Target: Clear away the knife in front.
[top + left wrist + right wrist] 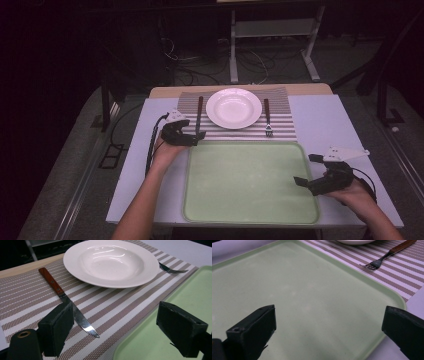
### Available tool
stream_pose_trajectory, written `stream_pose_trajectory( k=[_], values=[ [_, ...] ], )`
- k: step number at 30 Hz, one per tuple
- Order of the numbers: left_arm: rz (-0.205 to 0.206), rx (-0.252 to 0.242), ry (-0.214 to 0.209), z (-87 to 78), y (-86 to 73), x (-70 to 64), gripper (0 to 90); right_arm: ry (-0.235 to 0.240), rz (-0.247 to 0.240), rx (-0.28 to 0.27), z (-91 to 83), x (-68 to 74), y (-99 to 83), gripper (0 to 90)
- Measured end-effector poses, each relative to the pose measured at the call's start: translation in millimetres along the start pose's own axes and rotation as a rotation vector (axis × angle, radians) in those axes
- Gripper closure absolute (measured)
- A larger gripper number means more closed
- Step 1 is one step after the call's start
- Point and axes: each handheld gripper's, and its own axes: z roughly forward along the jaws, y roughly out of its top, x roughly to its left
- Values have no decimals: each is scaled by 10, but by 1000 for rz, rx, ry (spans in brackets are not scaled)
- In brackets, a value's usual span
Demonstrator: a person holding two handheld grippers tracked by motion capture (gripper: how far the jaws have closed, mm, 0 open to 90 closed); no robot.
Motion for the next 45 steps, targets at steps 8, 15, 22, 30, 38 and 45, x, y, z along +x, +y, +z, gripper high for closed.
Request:
stream_pose_trajectory(
  k=[8,15,22,30,38,45],
  values=[
    [5,-1,2,89,41,26,185,-1,3,0,3,-2,-2,0],
    [8,18,23,169,63,53,229,1,5,0,7,-2,-5,0],
    [0,41,42,248,59,95,339,2,8,2,11,-8,-10,0],
    [-2,48,51,332,90,148,476,2,11,3,9,-11,-16,0],
    [-10,83,58,419,78,178,591,2,13,6,19,-23,-18,0],
    [-15,98,68,458,106,236,758,3,12,5,25,-18,-15,0]
  ],
)
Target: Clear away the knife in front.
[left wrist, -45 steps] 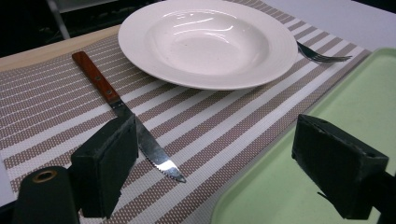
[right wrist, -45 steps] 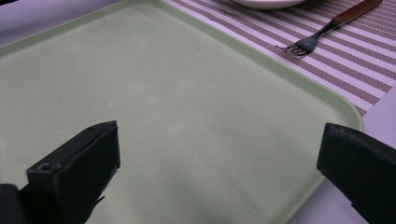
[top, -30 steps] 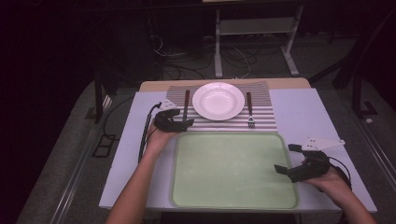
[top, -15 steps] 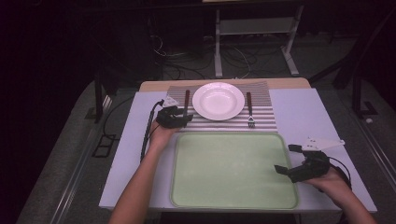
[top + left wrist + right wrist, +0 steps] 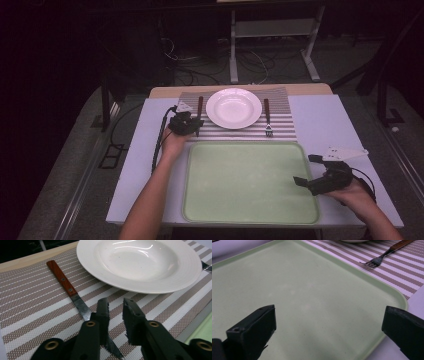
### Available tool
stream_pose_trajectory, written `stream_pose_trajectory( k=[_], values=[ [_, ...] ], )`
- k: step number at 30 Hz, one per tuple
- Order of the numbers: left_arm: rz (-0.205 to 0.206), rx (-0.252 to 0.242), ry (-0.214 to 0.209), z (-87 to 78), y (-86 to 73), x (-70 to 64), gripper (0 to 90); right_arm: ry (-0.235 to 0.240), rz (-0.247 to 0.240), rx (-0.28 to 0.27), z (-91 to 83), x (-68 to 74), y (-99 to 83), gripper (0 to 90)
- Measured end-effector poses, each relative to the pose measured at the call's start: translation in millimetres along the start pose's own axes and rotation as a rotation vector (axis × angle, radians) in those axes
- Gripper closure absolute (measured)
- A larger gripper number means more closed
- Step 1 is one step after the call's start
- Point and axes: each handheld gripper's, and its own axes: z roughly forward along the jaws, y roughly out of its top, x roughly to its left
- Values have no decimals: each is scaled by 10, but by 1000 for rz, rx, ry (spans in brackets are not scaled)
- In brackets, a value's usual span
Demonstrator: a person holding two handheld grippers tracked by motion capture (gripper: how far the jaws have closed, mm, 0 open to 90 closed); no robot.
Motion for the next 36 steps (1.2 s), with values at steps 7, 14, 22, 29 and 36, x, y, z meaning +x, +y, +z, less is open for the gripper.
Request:
stream_pose_trajectory(
  k=[7,14,22,29,36],
  values=[
    [6,21,-4,75,20,15,893,-4,4,-1,-1,-8,0,0],
    [-18,38,-20,169,-20,38,895,-3,4,3,2,-11,-2,0],
    [-28,66,-12,213,-38,19,895,-5,5,-4,-23,-15,-6,0],
    [-38,91,-4,247,-72,28,895,-3,3,0,-19,-13,-9,0],
    [-46,99,3,247,-89,55,896,-6,3,-1,-25,-21,-13,0]
  ],
)
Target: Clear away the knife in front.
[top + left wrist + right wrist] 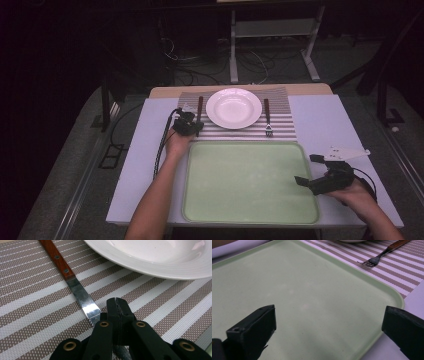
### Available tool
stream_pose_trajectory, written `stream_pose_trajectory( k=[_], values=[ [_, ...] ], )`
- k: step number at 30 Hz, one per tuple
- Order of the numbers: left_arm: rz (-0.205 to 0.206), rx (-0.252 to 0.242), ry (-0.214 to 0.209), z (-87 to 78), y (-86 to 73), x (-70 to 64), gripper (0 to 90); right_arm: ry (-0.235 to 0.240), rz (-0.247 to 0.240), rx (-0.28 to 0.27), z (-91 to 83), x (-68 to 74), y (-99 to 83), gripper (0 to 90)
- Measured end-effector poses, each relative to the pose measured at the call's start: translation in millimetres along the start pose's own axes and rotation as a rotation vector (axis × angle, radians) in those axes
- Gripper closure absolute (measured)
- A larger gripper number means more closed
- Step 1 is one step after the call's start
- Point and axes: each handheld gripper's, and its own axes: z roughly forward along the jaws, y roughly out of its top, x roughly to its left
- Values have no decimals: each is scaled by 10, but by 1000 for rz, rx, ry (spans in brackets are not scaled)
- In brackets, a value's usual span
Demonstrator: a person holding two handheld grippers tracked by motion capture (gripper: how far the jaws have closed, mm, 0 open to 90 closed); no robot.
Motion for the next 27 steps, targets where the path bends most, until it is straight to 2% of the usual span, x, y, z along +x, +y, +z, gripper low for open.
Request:
stream_pose_trajectory(
  k=[27],
  values=[
    [-46,-5,41,-102,-72,178,896,-2,2,3,0,-8,-5,0]
  ],
)
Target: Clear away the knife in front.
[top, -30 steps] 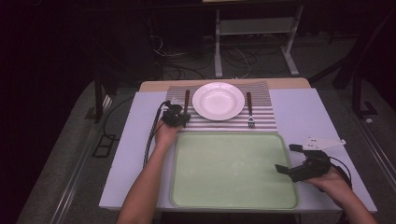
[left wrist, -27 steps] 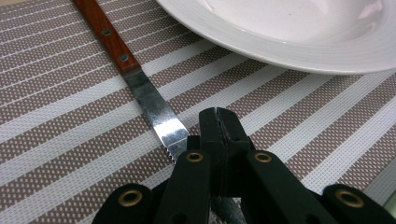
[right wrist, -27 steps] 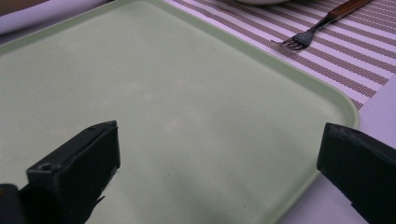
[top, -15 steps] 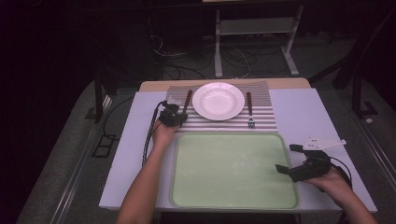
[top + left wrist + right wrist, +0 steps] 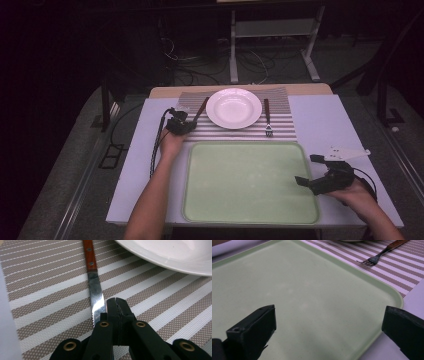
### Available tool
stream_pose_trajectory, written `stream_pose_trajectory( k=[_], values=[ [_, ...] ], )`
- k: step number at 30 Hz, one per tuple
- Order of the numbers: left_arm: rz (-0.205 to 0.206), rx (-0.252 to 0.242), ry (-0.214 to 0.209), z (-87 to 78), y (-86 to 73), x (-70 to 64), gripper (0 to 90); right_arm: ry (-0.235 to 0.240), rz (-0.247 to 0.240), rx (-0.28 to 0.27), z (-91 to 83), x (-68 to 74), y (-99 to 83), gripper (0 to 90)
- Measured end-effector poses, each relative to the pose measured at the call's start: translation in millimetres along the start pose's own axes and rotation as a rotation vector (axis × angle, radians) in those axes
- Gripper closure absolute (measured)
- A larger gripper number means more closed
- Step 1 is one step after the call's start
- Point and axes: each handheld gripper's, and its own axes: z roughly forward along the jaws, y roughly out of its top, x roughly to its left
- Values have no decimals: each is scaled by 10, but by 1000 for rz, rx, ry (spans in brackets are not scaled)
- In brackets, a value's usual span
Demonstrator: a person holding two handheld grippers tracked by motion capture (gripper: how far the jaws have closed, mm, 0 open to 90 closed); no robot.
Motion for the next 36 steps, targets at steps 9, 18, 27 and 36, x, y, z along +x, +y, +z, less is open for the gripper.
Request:
stream_pose_trajectory(
  k=[9,18,27,36],
  values=[
    [-6,-6,-3,-28,-11,34,894,1,-1,0,4,0,1,0],
    [12,-22,-3,-58,24,30,700,7,2,-3,0,-1,4,0],
    [22,-10,-3,-35,156,98,633,11,-1,-2,9,11,8,0],
    [35,-7,24,53,319,167,620,16,2,1,12,4,2,0]
  ],
)
